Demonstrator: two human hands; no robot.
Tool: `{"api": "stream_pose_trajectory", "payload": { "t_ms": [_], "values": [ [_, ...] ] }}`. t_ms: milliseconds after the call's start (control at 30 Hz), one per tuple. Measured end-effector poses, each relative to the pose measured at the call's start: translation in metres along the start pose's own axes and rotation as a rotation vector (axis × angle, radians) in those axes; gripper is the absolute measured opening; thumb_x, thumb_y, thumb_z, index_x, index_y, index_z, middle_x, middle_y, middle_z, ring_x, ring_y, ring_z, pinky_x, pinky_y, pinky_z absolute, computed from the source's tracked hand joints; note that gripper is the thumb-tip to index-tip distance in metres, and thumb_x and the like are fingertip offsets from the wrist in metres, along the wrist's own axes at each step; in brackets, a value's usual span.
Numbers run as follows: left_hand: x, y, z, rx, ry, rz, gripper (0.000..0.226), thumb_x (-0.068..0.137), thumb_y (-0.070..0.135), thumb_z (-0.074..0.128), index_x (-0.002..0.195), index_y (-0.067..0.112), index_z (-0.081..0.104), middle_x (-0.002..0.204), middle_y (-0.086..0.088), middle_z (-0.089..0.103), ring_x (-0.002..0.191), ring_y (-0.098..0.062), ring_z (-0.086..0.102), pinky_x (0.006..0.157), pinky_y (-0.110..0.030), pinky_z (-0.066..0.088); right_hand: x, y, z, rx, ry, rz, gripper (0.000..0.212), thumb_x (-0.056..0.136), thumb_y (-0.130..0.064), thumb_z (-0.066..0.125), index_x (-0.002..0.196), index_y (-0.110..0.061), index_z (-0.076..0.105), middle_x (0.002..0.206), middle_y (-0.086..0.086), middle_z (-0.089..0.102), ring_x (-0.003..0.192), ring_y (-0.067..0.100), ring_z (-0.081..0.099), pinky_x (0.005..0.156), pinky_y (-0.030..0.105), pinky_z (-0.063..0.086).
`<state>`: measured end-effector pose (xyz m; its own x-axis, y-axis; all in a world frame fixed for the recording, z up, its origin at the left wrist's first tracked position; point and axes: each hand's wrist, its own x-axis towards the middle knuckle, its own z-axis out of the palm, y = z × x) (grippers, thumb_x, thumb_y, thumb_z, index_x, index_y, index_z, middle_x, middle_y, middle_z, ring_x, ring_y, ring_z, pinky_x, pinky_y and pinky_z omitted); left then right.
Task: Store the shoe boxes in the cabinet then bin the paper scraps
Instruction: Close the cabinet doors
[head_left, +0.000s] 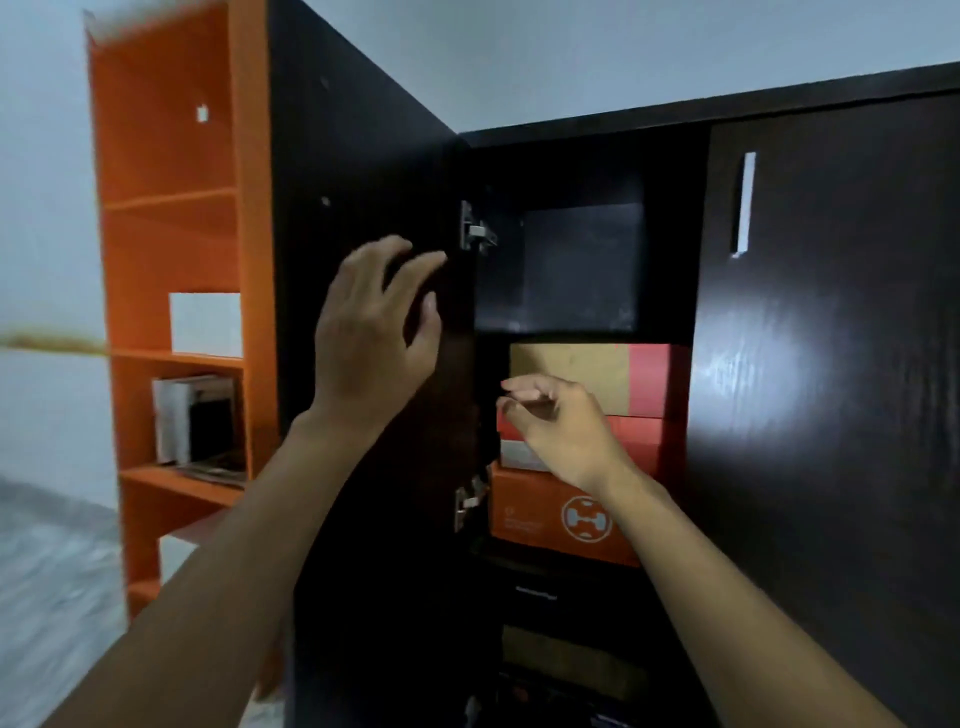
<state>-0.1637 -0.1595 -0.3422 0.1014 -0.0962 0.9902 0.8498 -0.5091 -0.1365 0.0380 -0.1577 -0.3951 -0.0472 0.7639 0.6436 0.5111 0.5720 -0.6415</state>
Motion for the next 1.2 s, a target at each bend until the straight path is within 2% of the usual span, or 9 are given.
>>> {"api": "stream_pose_trajectory", "payload": {
  "t_ms": [167, 300, 433, 500, 633, 833, 967, 1100, 1200],
  "values": [
    [-0.015, -0.028, -0.022, 0.01, -0.027, -0.533, 0.071, 0.09, 0.03, 0.061, 0.149, 0.018, 0.025, 0.149, -0.017, 0.025, 0.136, -0.03, 0.027, 0.103, -0.036, 0.04, 0.001, -0.024, 0.039, 0.023, -0.162, -0.024, 0.038, 0.094, -0.036, 0.066, 0.131, -0.027, 0.06, 0.128, -0.008, 0.062, 0.117, 0.005, 0.058, 0.1, 0.028, 0.049],
    [-0.026, -0.045, -0.033, -0.43, -0.162, -0.774, 0.051, 0.096, 0.038, 0.051, 0.141, 0.017, 0.042, 0.138, -0.001, 0.052, 0.13, -0.015, 0.047, 0.11, -0.038, 0.04, -0.001, -0.033, 0.059, 0.041, -0.221, -0.066, 0.049, 0.094, -0.039, 0.064, 0.141, -0.031, 0.051, 0.141, -0.009, 0.054, 0.128, 0.002, 0.049, 0.098, 0.021, 0.039],
    [-0.03, -0.042, -0.049, -0.585, -0.205, -0.715, 0.028, 0.102, 0.033, 0.041, 0.117, 0.018, 0.06, 0.112, 0.0, 0.066, 0.107, -0.005, 0.061, 0.098, -0.034, 0.05, -0.011, -0.037, 0.071, 0.101, -0.253, -0.107, 0.055, 0.094, -0.042, 0.063, 0.145, -0.037, 0.045, 0.147, -0.011, 0.048, 0.132, 0.0, 0.044, 0.102, 0.022, 0.038],
    [-0.03, -0.037, -0.054, -0.641, -0.272, -0.678, 0.028, 0.104, 0.033, 0.038, 0.122, 0.025, 0.057, 0.115, 0.015, 0.063, 0.11, 0.009, 0.056, 0.099, -0.019, 0.046, -0.021, -0.035, 0.076, 0.131, -0.241, -0.143, 0.057, 0.093, -0.045, 0.063, 0.145, -0.041, 0.043, 0.15, -0.013, 0.046, 0.133, -0.001, 0.043, 0.109, 0.028, 0.04],
    [-0.027, -0.018, -0.049, -0.795, -0.342, -0.594, 0.038, 0.103, 0.028, 0.04, 0.138, 0.015, 0.05, 0.133, 0.003, 0.059, 0.121, 0.001, 0.054, 0.102, -0.024, 0.046, -0.039, -0.026, 0.07, 0.078, -0.204, -0.239, 0.073, 0.086, -0.064, 0.061, 0.148, -0.053, 0.025, 0.154, -0.023, 0.035, 0.14, -0.004, 0.034, 0.114, 0.033, 0.037],
    [-0.024, 0.03, -0.004, -0.977, -0.446, -0.444, 0.048, 0.099, 0.032, 0.046, 0.145, 0.022, 0.04, 0.145, 0.005, 0.047, 0.134, -0.006, 0.044, 0.11, -0.033, 0.04, -0.061, -0.003, 0.029, 0.006, -0.063, -0.312, 0.09, 0.085, -0.047, 0.073, 0.148, -0.054, 0.01, 0.144, -0.044, 0.023, 0.133, -0.022, 0.028, 0.104, 0.007, 0.031],
    [-0.021, 0.061, 0.036, -0.945, -0.489, -0.317, 0.048, 0.096, 0.035, 0.047, 0.142, 0.04, 0.033, 0.155, 0.005, 0.028, 0.142, -0.002, 0.026, 0.112, -0.024, 0.035, -0.067, 0.033, -0.012, 0.037, 0.002, -0.301, 0.087, 0.09, -0.016, 0.071, 0.158, -0.023, 0.017, 0.15, -0.019, 0.041, 0.135, -0.008, 0.04, 0.106, 0.011, 0.035],
    [-0.026, 0.086, 0.084, -0.815, -0.538, -0.18, 0.055, 0.095, 0.036, 0.05, 0.145, 0.045, 0.028, 0.16, 0.01, 0.007, 0.148, -0.005, 0.008, 0.118, -0.044, 0.026, -0.07, 0.072, -0.048, -0.066, 0.143, -0.321, 0.082, 0.093, -0.007, 0.066, 0.153, -0.031, 0.017, 0.135, -0.027, 0.049, 0.128, -0.009, 0.048, 0.102, 0.008, 0.038],
    [-0.033, 0.102, 0.117, -0.708, -0.539, -0.107, 0.058, 0.097, 0.036, 0.049, 0.149, 0.042, 0.022, 0.162, 0.01, -0.004, 0.149, -0.009, -0.001, 0.116, -0.038, 0.018, -0.067, 0.099, -0.07, -0.21, 0.233, -0.367, 0.068, 0.097, -0.02, 0.062, 0.152, -0.028, 0.024, 0.137, -0.011, 0.053, 0.131, -0.001, 0.048, 0.107, 0.016, 0.04]
  ]
}}
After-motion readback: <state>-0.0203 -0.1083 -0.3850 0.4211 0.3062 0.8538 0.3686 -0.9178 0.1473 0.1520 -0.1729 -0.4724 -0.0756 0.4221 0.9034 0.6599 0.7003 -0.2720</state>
